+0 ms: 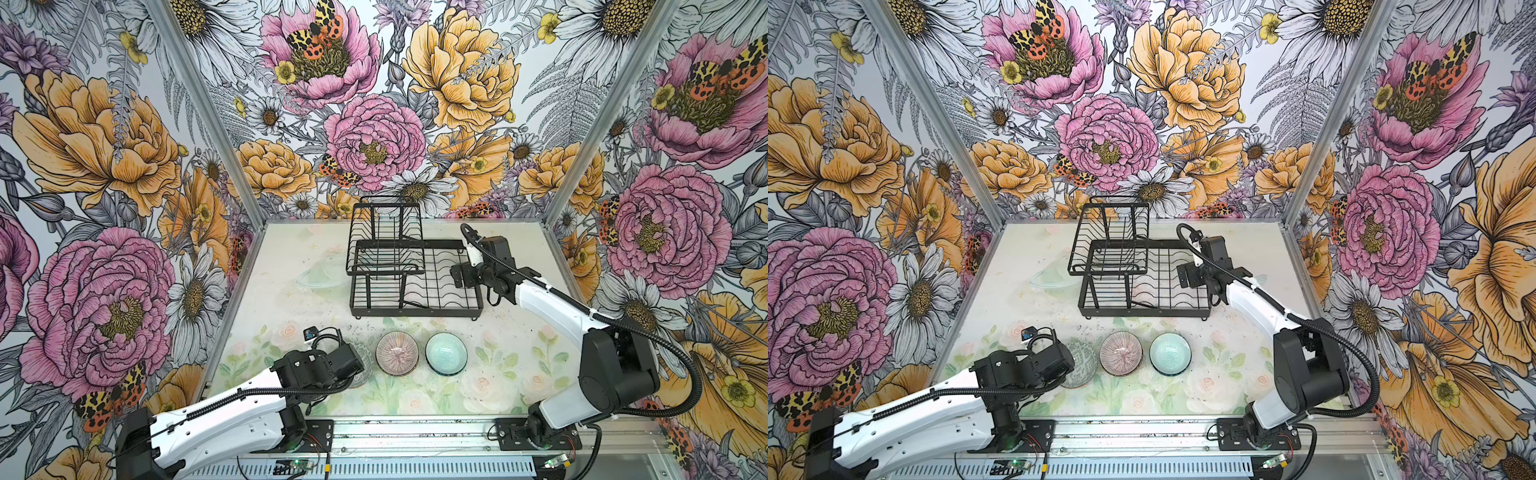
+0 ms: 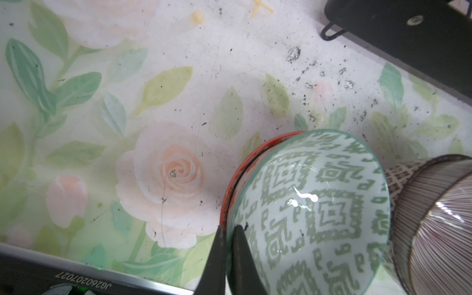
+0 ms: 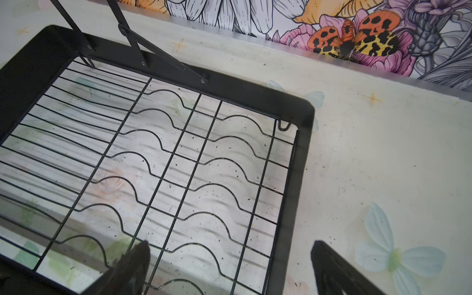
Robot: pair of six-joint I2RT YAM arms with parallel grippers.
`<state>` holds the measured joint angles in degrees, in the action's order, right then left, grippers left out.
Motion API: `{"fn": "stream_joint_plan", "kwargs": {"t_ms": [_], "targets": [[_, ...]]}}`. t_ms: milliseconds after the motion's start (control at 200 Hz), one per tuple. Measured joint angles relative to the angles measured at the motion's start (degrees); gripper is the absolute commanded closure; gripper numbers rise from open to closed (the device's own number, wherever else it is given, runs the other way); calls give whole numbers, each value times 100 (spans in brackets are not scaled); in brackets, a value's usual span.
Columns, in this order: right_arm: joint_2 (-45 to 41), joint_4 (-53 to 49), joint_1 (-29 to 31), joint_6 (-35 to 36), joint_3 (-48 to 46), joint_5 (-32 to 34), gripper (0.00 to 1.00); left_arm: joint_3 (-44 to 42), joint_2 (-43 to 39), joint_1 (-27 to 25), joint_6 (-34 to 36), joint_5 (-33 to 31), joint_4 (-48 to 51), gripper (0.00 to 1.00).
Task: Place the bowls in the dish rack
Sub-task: 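Close the left gripper on the rim of the green-patterned bowl, then lift the green-patterned bowl toward the rack while the right gripper moves to meet it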
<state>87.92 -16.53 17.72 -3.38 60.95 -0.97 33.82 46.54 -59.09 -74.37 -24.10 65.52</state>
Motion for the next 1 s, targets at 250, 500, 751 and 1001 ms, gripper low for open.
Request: {"fn": "stream_joint_plan", "kwargs": {"t_ms": [250, 500, 751, 1001], "targets": [[-2, 0, 0, 2, 0, 0, 1, 59, -297, 2, 94, -96, 332, 100], [-7, 0, 0, 0, 0, -4, 0, 105, -835, 2, 258, -374, 544, 100], [-170, -57, 0, 0, -7, -116, 0, 197, -1488, 0, 409, -656, 664, 100], [-776, -205, 0, -96, -96, -260, 0, 833, -1381, -144, 1381, -1886, 70, 100]]}}
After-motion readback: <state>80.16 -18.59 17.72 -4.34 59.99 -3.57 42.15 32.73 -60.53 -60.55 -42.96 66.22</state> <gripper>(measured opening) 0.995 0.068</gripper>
